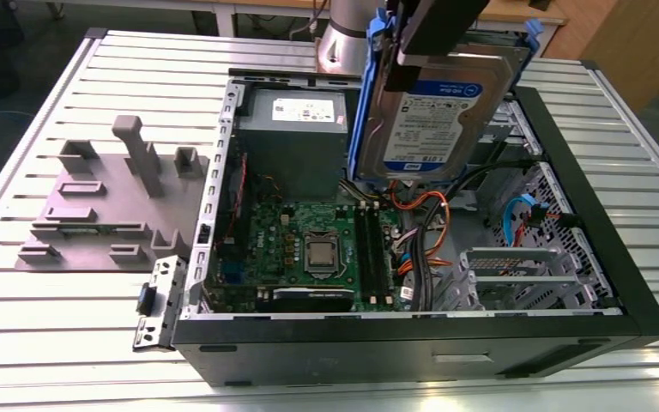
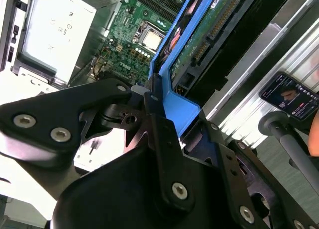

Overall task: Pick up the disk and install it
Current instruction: 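Insert the disk into the insertion slot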

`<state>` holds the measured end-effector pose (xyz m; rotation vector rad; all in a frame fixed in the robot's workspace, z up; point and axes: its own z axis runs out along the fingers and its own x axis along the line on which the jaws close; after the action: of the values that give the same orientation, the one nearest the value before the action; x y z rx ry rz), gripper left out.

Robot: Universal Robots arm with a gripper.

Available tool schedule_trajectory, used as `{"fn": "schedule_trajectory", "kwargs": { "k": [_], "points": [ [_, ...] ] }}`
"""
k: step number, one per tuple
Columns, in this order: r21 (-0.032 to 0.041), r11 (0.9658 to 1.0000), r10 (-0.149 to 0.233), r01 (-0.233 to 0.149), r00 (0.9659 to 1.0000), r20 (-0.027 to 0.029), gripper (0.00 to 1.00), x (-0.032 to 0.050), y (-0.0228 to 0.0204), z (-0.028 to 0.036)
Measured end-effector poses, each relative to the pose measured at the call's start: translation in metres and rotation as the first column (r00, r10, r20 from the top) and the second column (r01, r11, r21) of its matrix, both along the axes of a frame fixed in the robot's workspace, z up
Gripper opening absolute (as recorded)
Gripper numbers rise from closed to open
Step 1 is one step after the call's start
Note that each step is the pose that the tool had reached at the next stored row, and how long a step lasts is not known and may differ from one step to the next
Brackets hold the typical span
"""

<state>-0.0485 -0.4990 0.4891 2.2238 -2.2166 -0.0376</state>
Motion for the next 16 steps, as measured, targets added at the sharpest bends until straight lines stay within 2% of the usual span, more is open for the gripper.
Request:
{"fn": "schedule_trajectory", "kwargs": {
  "k": [3,12,14,16],
  "points": [
    [0.0001,1.0,0.0,0.0,1.0,0.0001,0.36,0.0001,-0.0014,0.0],
    [0.0001,1.0,0.0,0.0,1.0,0.0001,0.36,0.0001,-0.0017,0.0],
    [0.0001,1.0,0.0,0.0,1.0,0.0001,0.36,0.0002,-0.0031,-0.0001],
    [0.0001,1.0,0.0,0.0,1.0,0.0001,0.36,0.0001,-0.0063,-0.0002]
  ]
}}
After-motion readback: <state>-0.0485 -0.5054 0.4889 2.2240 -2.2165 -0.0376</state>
